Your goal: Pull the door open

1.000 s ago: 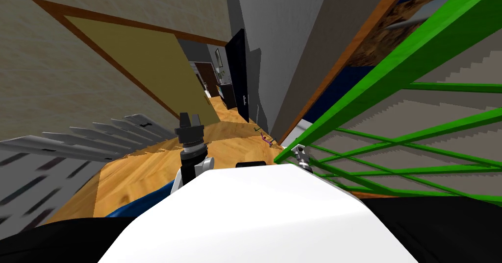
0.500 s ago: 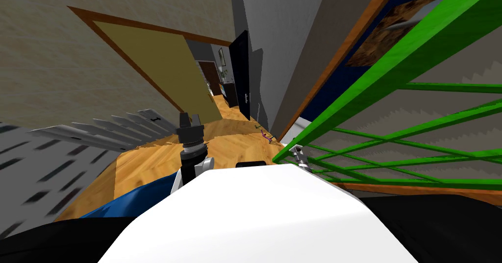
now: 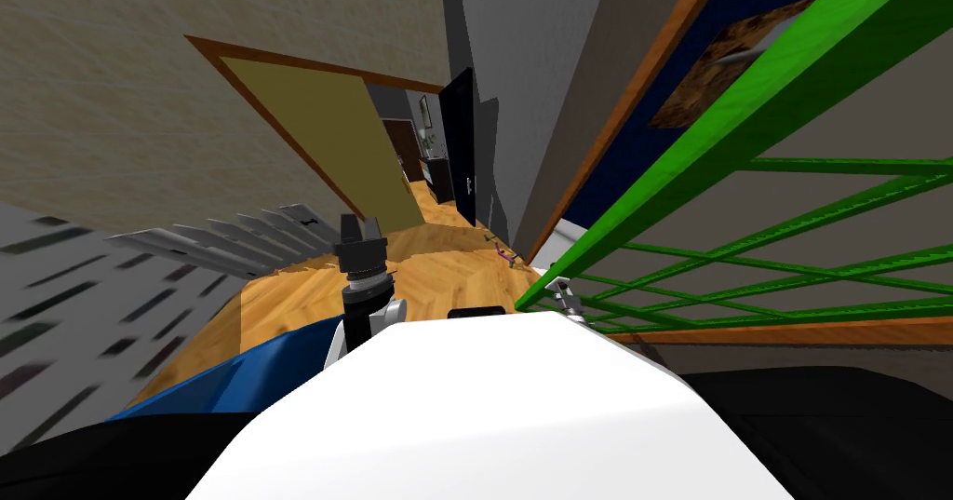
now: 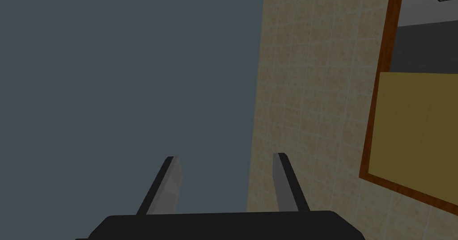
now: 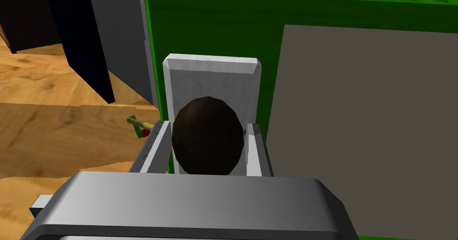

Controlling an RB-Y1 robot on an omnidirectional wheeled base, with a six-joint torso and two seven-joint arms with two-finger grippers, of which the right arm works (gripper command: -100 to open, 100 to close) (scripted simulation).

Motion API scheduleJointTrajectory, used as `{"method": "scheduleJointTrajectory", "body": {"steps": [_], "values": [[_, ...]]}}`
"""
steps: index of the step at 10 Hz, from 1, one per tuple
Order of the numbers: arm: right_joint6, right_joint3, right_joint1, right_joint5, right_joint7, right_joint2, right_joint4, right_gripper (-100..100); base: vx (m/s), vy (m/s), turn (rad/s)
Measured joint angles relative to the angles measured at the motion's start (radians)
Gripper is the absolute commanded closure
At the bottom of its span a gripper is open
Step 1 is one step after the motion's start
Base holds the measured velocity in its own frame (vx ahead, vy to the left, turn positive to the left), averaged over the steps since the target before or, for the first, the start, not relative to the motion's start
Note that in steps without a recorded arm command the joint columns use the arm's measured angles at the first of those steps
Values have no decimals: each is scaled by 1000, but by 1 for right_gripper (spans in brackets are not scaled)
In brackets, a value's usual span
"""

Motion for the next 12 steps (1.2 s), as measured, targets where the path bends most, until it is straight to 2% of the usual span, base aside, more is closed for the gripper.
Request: {"method": "scheduleJointTrajectory", "body": {"steps": [2, 4, 5, 6, 7, 8, 11, 12], "values": [[-32, 24, 2, 20, -14, -5, 13, 100, -176, -38, 5], [-55, 51, 28, 42, -25, -18, -10, 100, -171, -16, 2], [-71, 61, 28, 50, -33, -21, 1, 100, -185, -25, -9], [-84, 72, 34, 60, -38, -26, -1, 100, -86, -14, 7], [-85, 76, 36, 62, -39, -24, -1, 100, -29, -35, -137], [-95, 89, 53, 75, -37, -28, -14, 100, -30, -35, -79], [-137, 117, 74, 104, -35, -32, -18, 100, -18, -43, -85], [-149, 128, 89, 116, -32, -36, -32, 100, -21, -35, -32]]}}
